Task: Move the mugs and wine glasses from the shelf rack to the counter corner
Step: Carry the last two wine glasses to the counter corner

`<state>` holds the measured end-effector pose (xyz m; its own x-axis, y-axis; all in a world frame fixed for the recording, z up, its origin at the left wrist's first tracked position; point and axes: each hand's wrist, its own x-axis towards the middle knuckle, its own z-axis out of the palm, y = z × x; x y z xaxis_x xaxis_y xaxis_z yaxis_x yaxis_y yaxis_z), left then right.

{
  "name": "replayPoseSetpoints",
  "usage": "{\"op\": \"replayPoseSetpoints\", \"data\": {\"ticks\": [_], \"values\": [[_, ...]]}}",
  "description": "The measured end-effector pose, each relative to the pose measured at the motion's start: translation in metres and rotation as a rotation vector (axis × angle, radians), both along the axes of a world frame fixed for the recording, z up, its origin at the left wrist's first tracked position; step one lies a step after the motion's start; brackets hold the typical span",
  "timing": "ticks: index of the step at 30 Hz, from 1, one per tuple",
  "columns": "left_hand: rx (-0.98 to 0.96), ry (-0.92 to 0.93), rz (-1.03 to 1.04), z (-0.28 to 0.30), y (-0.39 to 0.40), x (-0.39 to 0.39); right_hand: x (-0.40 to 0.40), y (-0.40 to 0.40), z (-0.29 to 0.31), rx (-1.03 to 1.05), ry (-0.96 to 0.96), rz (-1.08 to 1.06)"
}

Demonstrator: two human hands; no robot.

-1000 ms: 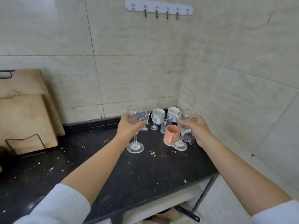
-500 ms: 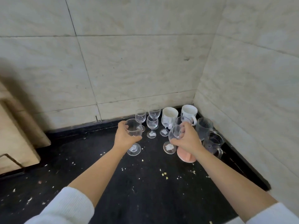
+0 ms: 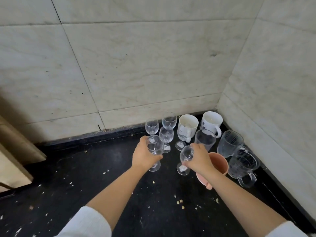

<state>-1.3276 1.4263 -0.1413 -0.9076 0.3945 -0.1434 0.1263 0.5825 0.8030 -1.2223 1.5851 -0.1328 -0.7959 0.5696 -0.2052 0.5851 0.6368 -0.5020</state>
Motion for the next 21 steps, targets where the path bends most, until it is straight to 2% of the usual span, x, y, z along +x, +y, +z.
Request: {"op": "replayPoseSetpoints", "data": {"ticks": [10, 15, 21], "values": [[0.025, 0.004, 0.078, -0.007, -0.004, -0.018, -0.014, 0.005, -0.010, 0.022, -0.050, 0.108], [0.016, 0.003, 0.096, -0.012, -0.002, -0.019, -0.015, 0.005, -0.013, 0.159, -0.113, 0.196], [0.078, -0.009, 0.066, -0.016, -0.007, 0.001, -0.010, 0.004, -0.017, 0.227, -0.194, 0.325]]}}
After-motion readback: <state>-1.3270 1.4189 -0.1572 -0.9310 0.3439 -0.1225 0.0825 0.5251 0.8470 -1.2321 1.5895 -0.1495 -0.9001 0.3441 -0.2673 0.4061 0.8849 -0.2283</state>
